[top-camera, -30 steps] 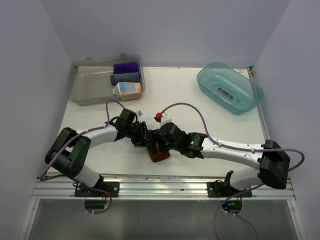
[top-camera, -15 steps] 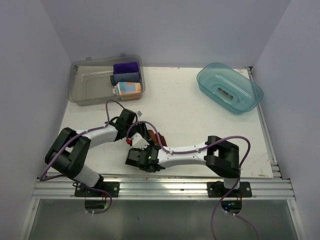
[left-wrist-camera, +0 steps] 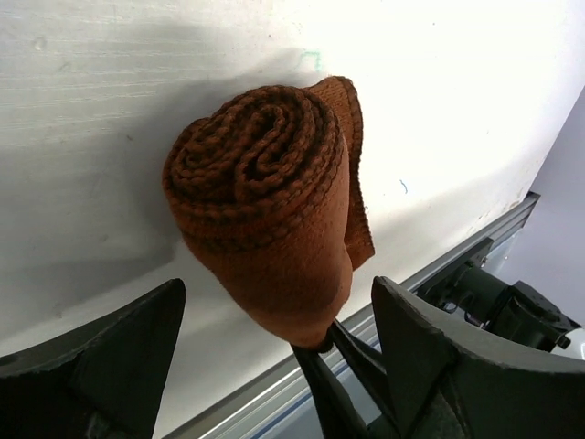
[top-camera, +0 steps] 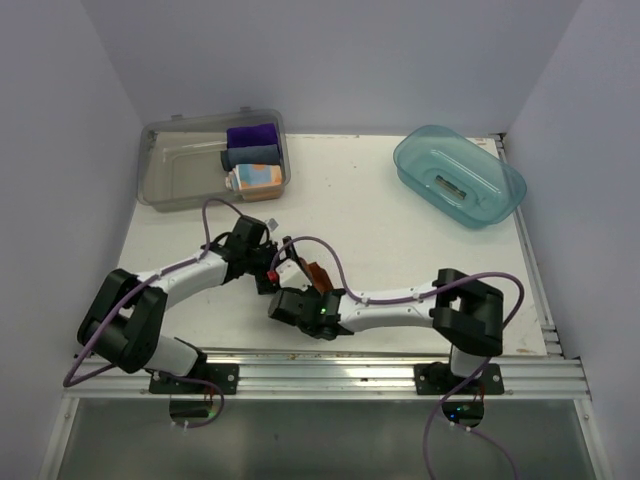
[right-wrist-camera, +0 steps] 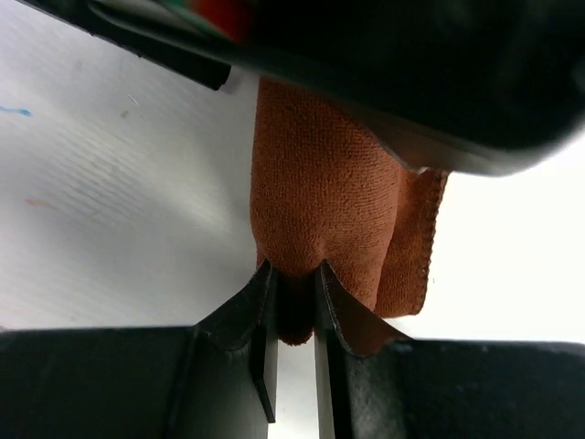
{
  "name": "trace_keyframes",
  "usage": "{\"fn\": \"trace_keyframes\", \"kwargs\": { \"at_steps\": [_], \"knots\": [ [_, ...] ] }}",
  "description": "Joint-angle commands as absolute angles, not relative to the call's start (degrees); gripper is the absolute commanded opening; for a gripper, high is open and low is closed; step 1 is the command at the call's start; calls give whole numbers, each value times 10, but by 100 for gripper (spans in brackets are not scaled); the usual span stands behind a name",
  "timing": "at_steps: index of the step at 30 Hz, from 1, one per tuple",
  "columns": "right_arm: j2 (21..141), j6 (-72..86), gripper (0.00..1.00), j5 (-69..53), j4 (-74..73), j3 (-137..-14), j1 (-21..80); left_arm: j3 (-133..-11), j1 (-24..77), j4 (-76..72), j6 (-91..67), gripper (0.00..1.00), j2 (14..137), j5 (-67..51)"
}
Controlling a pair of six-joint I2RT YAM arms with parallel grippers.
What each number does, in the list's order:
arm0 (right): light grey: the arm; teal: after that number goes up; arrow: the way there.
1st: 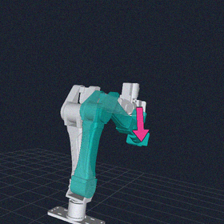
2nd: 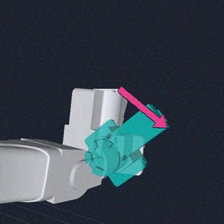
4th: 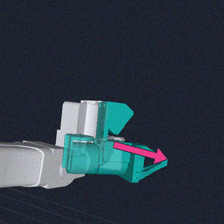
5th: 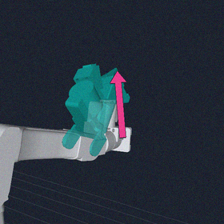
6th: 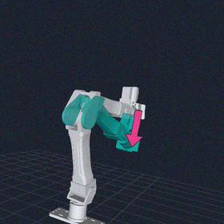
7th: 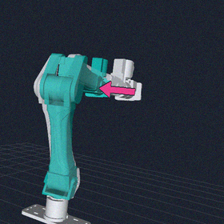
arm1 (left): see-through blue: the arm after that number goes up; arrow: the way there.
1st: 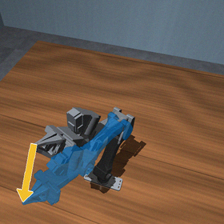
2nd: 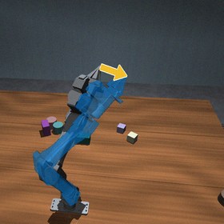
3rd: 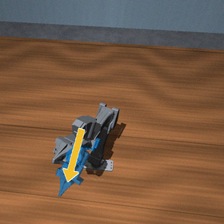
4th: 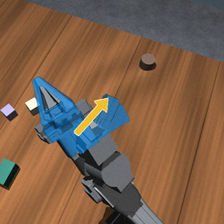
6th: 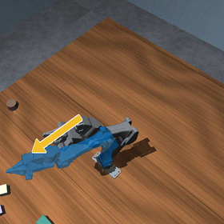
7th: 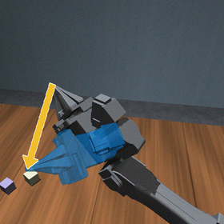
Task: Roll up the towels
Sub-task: Roll the towel
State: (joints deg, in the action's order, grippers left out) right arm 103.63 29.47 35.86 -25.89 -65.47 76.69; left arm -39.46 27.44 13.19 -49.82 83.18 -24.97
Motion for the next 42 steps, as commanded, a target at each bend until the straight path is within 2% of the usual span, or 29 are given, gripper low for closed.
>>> {"fn": "trace_keyframes", "kwargs": {
  "at_steps": [1, 9, 16, 27, 32, 34, 35, 36, 38, 39, 42],
  "knots": [
    [986, 296, 10, 256, -146, -591, 738, -403, 258, 152, -490, 87, 793, -248],
    [879, 380, 9, 66, 45, -447, 658, -410, 241, 163, -480, 89, 770, -256],
    [859, 463, 9, -76, 200, -344, 577, -396, 244, 119, -476, 88, 796, -297],
    [923, 577, 9, -241, 450, -252, 505, -384, 257, 47, -491, 73, 853, -328],
    [939, 586, 11, -262, 468, -240, 490, -392, 259, 44, -494, 63, 863, -328],
    [932, 577, 18, -258, 446, -249, 490, -394, 260, 46, -497, 60, 864, -327],
    [924, 568, 23, -238, 364, -259, 490, -395, 260, 48, -497, 58, 864, -326],
    [900, 536, 35, -220, 303, -274, 490, -395, 261, 52, -499, 57, 864, -321],
    [871, 499, 47, -157, 176, -330, 504, -396, 261, 65, -501, 55, 864, -314],
    [839, 470, 59, -98, 82, -363, 519, -398, 261, 68, -504, 55, 864, -307],
    [805, 434, 70, 25, -71, -426, 550, -396, 260, 72, -511, 52, 867, -303]
  ]
}}
